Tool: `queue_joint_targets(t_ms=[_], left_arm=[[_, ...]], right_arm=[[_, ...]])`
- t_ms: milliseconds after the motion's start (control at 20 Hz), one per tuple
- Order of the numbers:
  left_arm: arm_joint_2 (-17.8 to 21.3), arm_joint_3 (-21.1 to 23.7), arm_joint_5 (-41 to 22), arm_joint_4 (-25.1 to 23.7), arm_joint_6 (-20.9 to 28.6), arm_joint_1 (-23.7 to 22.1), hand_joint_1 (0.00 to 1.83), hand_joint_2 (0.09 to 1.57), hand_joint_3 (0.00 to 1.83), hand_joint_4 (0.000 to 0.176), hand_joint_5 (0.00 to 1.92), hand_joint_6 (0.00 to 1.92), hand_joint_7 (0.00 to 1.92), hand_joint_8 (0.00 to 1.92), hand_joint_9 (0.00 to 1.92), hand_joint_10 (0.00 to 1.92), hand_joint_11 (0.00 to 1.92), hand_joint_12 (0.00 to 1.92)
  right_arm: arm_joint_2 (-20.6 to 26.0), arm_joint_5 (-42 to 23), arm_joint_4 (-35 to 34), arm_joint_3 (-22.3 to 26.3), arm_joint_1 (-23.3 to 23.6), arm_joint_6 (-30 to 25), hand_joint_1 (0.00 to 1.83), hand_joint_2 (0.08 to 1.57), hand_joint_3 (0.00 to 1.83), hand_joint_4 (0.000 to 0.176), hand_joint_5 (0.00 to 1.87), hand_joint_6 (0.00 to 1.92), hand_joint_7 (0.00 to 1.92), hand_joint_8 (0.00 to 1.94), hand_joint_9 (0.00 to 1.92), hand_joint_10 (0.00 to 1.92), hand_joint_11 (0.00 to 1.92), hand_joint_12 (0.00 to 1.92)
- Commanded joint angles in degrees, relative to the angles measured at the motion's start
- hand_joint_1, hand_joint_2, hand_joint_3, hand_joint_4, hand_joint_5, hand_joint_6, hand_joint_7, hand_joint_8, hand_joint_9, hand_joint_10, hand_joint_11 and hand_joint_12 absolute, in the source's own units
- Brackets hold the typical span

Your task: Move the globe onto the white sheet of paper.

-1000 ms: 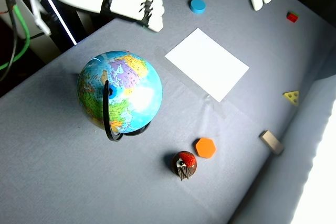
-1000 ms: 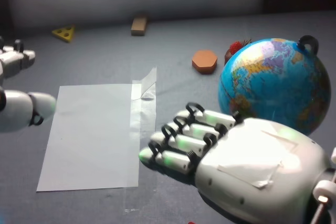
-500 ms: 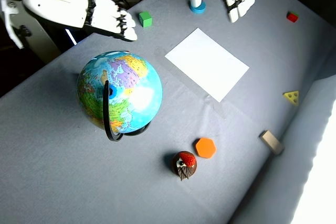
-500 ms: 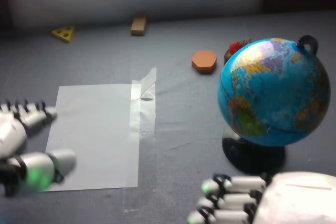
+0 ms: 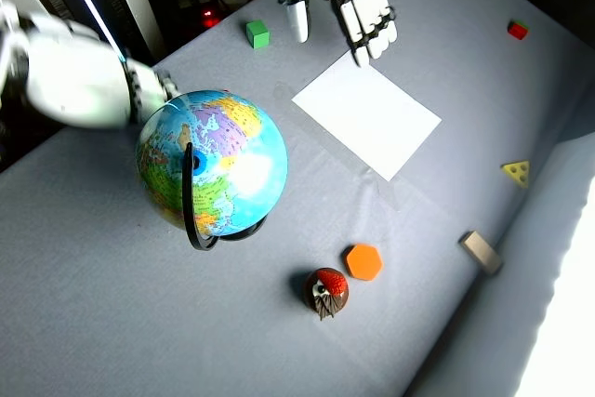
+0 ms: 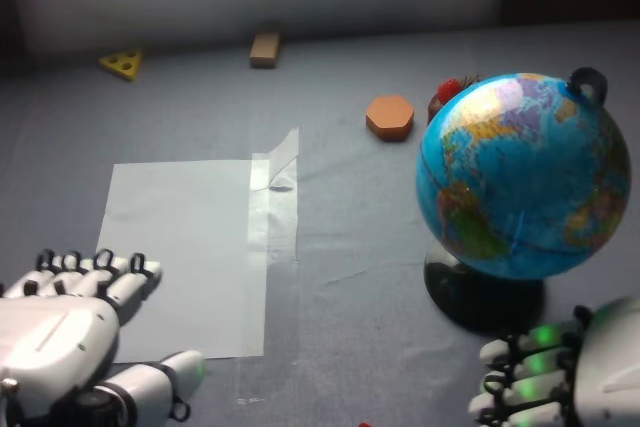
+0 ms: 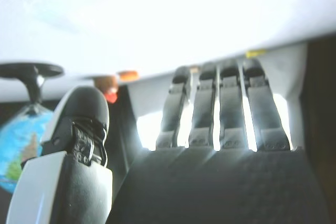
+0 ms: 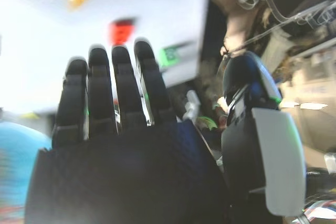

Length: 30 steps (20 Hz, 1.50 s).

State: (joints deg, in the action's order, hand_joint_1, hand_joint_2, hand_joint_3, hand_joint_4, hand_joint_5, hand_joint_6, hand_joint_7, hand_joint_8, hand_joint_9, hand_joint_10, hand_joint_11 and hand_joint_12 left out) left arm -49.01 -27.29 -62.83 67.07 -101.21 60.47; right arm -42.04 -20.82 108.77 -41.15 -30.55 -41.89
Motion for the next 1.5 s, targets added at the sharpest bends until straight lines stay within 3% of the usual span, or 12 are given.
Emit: queue_joint_targets(t_ms=[0,150,300,600,1000,1450], left_arm=[[-0.4,-0.5,-6.3,-4.3,0.2,0.1,0.00,1.26,0.00,0.052,0.08,0.01,0.07,0.01,0.07,0.01,0.04,0.05],[-2.7,-1.8,-9.6,-6.8,1.8,2.0,0.00,1.26,0.00,0.051,0.08,0.01,0.08,0.01,0.07,0.01,0.05,0.05],[-4.5,-3.3,-11.3,-7.8,4.0,3.3,0.00,1.25,0.00,0.051,0.08,0.00,0.08,0.00,0.08,0.00,0.00,0.20],[-6.7,-5.7,-10.9,-9.8,6.2,4.9,0.00,1.25,0.00,0.049,0.07,0.00,0.07,0.00,0.08,0.00,0.00,0.19],[-8.4,-6.5,-10.9,-9.7,7.8,5.9,0.00,1.26,0.00,0.047,0.11,0.01,0.09,0.00,0.11,0.01,0.00,0.30],[-8.2,-6.1,-10.1,-11.2,9.7,6.2,0.00,1.26,0.00,0.042,0.10,0.00,0.09,0.00,0.09,0.00,0.00,0.26]], right_arm=[[0.0,-5.9,-6.5,-1.1,-0.2,4.4,0.00,1.18,0.00,0.000,0.19,0.00,0.11,0.00,0.14,0.01,0.01,0.01],[0.0,-12.1,-14.9,-5.5,-1.4,15.4,0.00,1.18,0.00,0.000,0.20,0.01,0.11,0.00,0.14,0.01,0.01,0.01],[-0.5,-15.4,-16.6,-9.4,-3.0,18.1,0.00,1.18,0.00,0.000,0.20,0.01,0.11,0.00,0.14,0.01,0.00,0.00],[-2.0,-20.7,-28.1,-16.8,-6.7,34.7,0.00,1.18,0.00,0.000,0.14,0.00,0.13,0.01,0.11,0.00,0.00,0.00],[-5.9,-21.0,-29.5,-24.8,-6.2,34.3,0.00,1.18,0.00,0.000,0.17,0.01,0.12,0.00,0.14,0.01,0.01,0.01],[-9.0,-16.8,-30.6,-28.1,-3.5,33.9,0.00,1.18,0.00,0.000,0.15,0.00,0.16,0.01,0.13,0.01,0.02,0.02]])
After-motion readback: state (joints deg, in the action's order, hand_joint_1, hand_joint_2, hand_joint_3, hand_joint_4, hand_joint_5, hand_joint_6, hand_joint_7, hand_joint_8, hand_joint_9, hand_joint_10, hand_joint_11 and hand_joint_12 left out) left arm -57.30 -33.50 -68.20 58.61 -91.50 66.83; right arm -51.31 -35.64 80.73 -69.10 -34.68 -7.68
